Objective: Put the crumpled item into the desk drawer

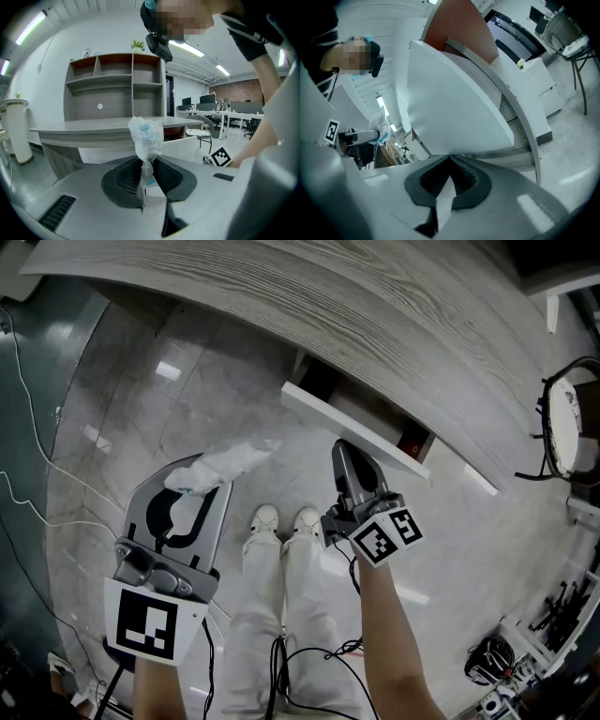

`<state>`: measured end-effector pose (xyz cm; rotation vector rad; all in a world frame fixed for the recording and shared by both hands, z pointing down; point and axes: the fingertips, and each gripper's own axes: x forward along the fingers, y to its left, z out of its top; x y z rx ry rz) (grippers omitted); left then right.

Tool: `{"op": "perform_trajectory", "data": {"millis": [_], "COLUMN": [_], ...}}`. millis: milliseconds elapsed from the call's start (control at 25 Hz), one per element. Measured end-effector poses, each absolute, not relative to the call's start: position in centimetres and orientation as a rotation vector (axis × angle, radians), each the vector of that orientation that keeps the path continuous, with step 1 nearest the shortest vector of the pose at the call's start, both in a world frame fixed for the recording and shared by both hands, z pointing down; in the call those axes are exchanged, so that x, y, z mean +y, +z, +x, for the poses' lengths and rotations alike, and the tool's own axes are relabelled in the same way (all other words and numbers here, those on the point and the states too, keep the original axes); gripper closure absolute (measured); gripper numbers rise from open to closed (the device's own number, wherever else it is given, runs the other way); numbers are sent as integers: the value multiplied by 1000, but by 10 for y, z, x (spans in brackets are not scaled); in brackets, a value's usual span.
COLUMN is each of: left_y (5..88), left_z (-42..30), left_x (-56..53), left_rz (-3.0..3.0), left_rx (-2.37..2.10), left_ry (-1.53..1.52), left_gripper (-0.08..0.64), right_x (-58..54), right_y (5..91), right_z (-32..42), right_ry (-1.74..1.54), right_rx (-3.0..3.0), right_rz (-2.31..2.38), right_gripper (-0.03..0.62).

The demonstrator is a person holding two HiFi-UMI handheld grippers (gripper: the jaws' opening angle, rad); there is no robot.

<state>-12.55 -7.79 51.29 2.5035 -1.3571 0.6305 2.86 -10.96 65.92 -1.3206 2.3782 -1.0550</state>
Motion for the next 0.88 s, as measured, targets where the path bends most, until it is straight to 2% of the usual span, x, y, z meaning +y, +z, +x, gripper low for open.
{"op": "perform_trajectory", "data": {"millis": [280,880], "left_y": [486,438], "left_z": [-121,-67], "left_x": [-79,-103], "left_rz": [2526,2722], "left_rx": [-1369,-1334], "left_ry": [660,839], "left_gripper": [488,488], "right_x": [-83,-51], "right_y": [645,530], "right_z": [43,88], "right_ry": [-1053,-838], "right_rx": [2386,2509], "right_rz": [-1529,-1676], "right_gripper": [583,583]}}
